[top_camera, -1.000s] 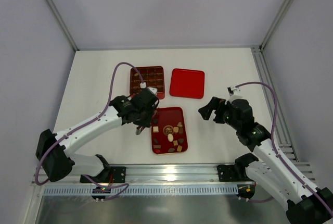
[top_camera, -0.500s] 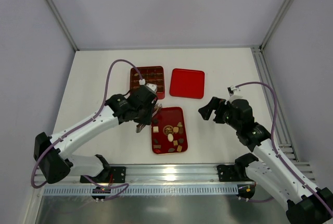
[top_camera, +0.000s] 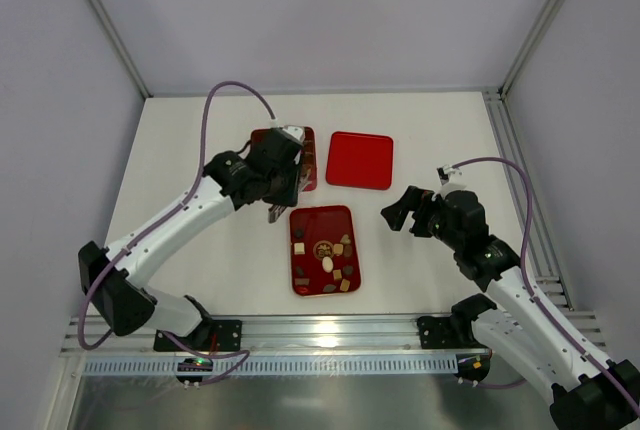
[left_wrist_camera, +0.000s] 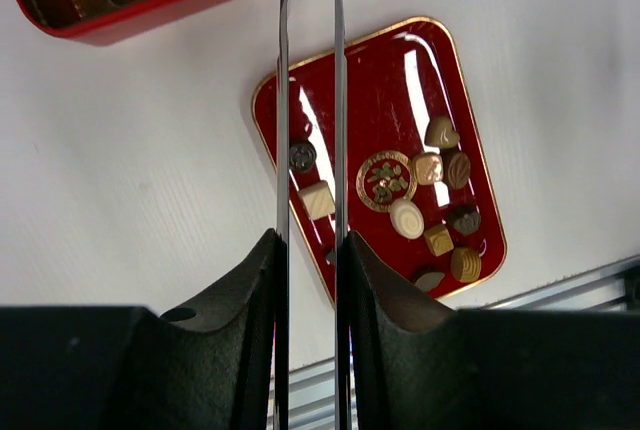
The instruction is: Pack the chocolate
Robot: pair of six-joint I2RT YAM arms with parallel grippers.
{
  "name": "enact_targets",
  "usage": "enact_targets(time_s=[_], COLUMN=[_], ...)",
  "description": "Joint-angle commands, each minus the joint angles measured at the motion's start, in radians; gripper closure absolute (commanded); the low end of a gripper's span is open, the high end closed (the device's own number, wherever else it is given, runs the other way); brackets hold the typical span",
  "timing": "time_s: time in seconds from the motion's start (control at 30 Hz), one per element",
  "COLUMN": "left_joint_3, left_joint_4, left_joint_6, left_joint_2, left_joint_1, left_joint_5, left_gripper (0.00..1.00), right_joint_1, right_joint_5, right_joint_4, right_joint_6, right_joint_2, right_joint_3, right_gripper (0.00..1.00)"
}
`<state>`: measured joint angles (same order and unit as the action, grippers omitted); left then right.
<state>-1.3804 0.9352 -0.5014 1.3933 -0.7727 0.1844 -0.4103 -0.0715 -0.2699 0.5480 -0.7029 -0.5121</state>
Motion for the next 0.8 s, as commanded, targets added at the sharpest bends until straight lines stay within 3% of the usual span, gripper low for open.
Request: enact_targets(time_s=[0.0,0.47,0.77], left_joint_3=[-0.101,-0.413,-0.48], left_joint_4=[-0.039,-0.095,-0.131], left_joint_6=[0.049,0.149,0.173], left_joint_2=[0.052,0.409,0.521], left_joint_1=[0.059,0.239,0.27], left_joint_5=[0.009,0.009,-0.022], left_gripper=[0.72,0.72,0.72], right_joint_1=[-0.004,-0.002,-0.004], right_joint_5=[0.012,0.007,0.006], right_joint_4=[0.029,0.005,0.008], right_joint_6=[-0.006,-0.02,-0.022], right_joint_2=[0.005,-0.001,-0.009], right_joint_3=[-0.008,-0.035,-0.036], right_gripper=[0.0,0.0,0.0])
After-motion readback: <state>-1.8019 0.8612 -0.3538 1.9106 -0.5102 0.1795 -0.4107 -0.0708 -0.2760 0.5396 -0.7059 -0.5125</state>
